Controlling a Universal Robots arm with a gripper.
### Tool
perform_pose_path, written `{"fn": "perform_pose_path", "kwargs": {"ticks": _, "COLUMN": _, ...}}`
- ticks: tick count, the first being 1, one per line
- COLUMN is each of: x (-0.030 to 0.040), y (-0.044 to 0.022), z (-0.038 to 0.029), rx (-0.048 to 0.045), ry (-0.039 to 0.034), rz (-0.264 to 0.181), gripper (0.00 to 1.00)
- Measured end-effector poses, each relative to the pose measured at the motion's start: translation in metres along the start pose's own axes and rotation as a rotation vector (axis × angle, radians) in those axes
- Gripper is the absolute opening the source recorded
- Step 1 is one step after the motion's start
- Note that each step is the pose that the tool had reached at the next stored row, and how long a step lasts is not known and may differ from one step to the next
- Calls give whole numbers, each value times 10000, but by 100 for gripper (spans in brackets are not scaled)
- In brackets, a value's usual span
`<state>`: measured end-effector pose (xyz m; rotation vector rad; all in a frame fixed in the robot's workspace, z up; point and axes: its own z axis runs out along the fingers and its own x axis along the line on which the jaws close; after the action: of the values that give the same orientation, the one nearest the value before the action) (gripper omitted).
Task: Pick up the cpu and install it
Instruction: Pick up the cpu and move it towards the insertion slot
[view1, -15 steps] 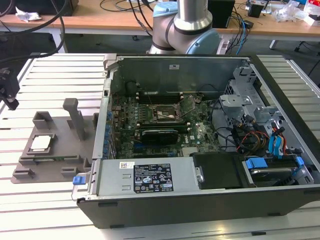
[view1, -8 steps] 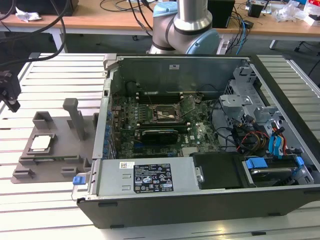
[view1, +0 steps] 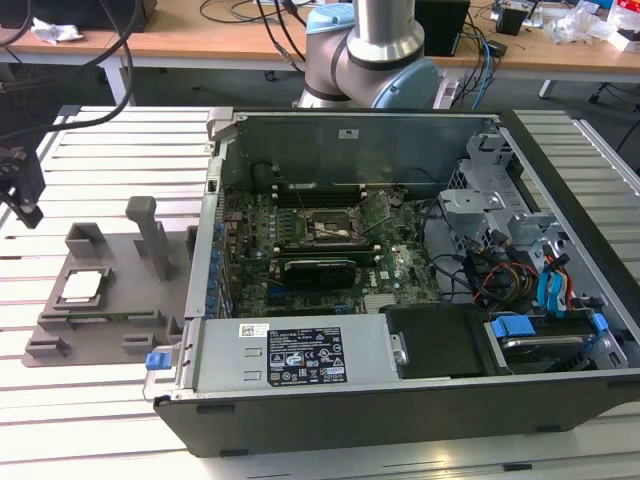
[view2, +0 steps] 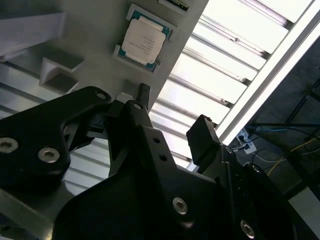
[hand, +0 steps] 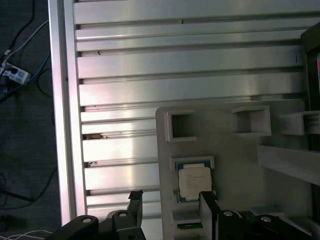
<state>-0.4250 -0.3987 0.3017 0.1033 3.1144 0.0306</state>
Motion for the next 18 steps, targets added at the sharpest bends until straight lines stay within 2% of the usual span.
{"fn": "perform_pose_path", "kwargs": {"ticks": 7, "x": 1, "y": -1, "z": 54, "rx": 0, "ry": 0, "rz": 0, "gripper": 57}}
{"fn": "perform_pose_path", "kwargs": {"ticks": 8, "x": 2, "y": -2, "z": 79, "rx": 0, "ry": 0, "rz": 0, "gripper": 57}}
{"fn": "perform_pose_path", "kwargs": {"ticks": 10, "x": 4, "y": -4, "z": 181, "rx": 0, "ry": 0, "rz": 0, "gripper": 57}}
{"fn": "perform_pose_path", "kwargs": {"ticks": 18, "x": 6, "y": -5, "z": 241, "rx": 1, "ry": 1, "rz": 0, "gripper": 57}}
